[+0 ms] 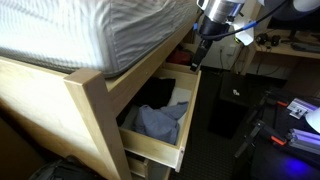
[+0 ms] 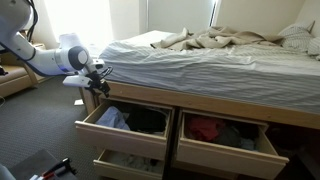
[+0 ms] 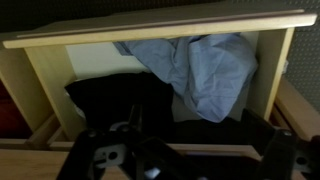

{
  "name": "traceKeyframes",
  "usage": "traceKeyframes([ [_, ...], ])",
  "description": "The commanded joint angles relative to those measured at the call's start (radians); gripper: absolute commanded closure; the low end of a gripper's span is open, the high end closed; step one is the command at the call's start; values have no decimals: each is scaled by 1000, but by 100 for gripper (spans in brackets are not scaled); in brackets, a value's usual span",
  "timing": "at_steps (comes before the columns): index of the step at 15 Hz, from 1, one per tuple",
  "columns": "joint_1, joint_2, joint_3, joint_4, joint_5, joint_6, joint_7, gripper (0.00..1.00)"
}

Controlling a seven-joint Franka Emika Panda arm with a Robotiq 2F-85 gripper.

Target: Pick up the grey cloth from the first drawer and put it in the second drawer.

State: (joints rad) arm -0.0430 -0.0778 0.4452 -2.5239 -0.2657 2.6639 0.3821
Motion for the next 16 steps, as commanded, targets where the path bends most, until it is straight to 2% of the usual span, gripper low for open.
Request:
traceKeyframes([
  [1, 152, 67, -101, 55, 199, 11, -262, 0],
  [3, 213, 131, -115, 104, 300, -17, -386, 0],
  [4, 229, 160, -117, 137, 301, -74, -408, 0],
  [6, 249, 217, -124, 203, 291, -188, -428, 0],
  [10, 275, 317, -176, 338, 175, -442, -334, 0],
  [11, 273, 263, -162, 263, 224, -351, -367, 0],
  [13, 274, 300, -179, 310, 197, -404, -356, 0],
  [15, 275, 310, -182, 322, 194, -410, -355, 0],
  [16, 255, 197, -167, 262, 258, -380, -399, 0],
])
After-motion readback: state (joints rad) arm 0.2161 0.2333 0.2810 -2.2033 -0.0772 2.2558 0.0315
